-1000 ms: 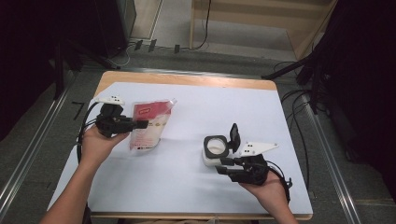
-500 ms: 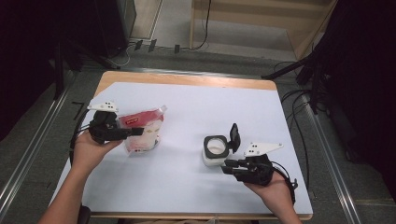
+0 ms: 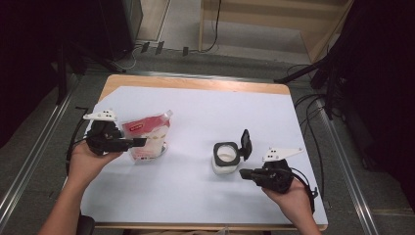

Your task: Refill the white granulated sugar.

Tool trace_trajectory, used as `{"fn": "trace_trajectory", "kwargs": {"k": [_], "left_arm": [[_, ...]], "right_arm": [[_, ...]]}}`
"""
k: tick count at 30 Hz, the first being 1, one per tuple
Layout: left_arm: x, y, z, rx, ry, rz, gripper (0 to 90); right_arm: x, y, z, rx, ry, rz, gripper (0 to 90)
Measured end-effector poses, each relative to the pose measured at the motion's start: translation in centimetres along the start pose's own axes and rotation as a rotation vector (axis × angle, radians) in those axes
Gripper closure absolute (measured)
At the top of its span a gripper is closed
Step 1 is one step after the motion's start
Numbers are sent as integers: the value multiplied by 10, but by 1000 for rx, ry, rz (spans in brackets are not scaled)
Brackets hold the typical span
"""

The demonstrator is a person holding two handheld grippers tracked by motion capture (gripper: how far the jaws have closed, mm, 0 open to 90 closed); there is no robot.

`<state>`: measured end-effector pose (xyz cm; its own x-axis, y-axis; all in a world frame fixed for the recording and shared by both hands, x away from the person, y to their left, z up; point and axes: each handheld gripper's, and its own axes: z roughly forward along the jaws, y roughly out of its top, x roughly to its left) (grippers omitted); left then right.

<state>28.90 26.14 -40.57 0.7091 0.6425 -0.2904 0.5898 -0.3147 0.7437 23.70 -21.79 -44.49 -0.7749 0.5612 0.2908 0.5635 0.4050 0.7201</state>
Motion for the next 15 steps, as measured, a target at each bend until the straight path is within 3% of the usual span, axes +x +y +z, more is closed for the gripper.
{"fn": "trace_trajectory", "kwargs": {"k": [6,15], "left_arm": [[1,-4,-4,36,-5,-15,563],[3,-7,-10,26,4,-14,549]], "right_arm": [[-10,-4,-7,31,3,13,900],[-22,-6,-19,-4,-47,63,900]]}}
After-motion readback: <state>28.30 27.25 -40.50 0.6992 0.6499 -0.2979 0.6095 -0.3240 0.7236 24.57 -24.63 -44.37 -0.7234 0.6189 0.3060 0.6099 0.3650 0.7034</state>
